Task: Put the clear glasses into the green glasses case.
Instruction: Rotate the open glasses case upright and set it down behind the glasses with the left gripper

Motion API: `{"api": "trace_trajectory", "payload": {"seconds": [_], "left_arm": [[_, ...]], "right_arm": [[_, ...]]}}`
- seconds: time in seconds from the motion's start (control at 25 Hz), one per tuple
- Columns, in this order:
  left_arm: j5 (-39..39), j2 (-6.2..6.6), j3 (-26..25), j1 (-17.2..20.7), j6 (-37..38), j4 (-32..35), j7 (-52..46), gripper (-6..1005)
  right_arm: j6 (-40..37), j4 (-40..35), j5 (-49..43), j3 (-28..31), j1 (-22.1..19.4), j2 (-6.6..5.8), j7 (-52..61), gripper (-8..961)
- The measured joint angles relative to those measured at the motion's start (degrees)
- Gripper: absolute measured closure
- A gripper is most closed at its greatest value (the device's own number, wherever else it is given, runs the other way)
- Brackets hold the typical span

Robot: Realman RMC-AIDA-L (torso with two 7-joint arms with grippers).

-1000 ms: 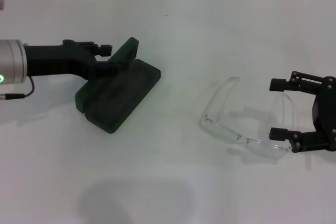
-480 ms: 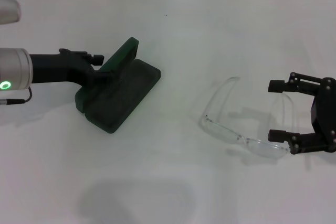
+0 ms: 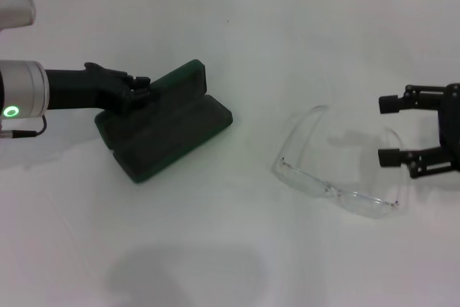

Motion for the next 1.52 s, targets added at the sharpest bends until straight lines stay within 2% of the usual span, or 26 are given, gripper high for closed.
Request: {"api": "trace_trajectory", "payload": {"seconds": [0.12,0.4,0.56,0.68,0.8,0.92,1.2,1.52], "left_arm": [[0.2,-0.10,0.2,0.0,0.0,0.0,0.3,676],[-1.4,-0.72,0.4,-0.5,0.3,0.8,3.2,794],[-1.5,-1.37,0.6,-1.3,0.4,0.6,6.2,789],[-1.5,-1.42,1.9,-1.9,0.4,0.2,7.3,785],[-1.5,-1.39,4.7,-2.8,0.4,0.2,7.4,781],[-1.3,-1.38,6.9,-4.2,0.4,0.0,8.0,777],[-1.0,-1.41,10.7,-10.7,0.2,-4.2,9.7,768],[-0.4,-1.53,15.1,-13.1,-1.5,-4.8,12.7,758]], "right_arm": [[0.2,-4.0,-0.7,0.4,0.0,0.50,3.7,84],[-1.3,-3.1,-2.5,1.6,0.0,1.05,0.8,84],[-7.5,-0.9,-4.0,1.5,-0.6,1.48,-6.8,84],[-12.1,1.0,-5.2,1.6,-1.3,2.39,-13.5,84],[-13.9,1.7,-5.3,1.7,-2.8,3.45,-17.6,84],[-14.1,2.6,-5.7,1.5,-3.6,3.97,-20.1,84],[-14.0,8.4,-5.9,1.4,-4.1,3.62,-26.2,85],[-13.9,10.3,-7.1,1.7,-5.3,3.63,-29.7,85]]}}
